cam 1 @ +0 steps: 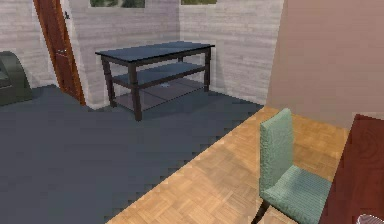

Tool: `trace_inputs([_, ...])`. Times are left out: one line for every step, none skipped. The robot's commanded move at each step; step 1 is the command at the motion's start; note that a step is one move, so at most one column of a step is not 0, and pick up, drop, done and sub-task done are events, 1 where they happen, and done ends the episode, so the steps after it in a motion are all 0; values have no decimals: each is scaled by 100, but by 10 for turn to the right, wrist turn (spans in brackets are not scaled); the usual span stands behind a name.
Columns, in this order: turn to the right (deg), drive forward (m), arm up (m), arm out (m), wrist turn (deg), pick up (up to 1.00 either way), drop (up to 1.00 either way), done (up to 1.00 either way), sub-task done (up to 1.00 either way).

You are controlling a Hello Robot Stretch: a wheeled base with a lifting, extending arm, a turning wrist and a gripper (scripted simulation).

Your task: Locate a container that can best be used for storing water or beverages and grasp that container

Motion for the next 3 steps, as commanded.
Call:
trace_inputs([0, 0, 0, 0, 450, 0, 0, 0, 0])
trace_inputs([0, 0, 0, 0, 450, 0, 0, 0, 0])
trace_inputs([0, 0, 0, 0, 120, 0, 0, 0, 0])
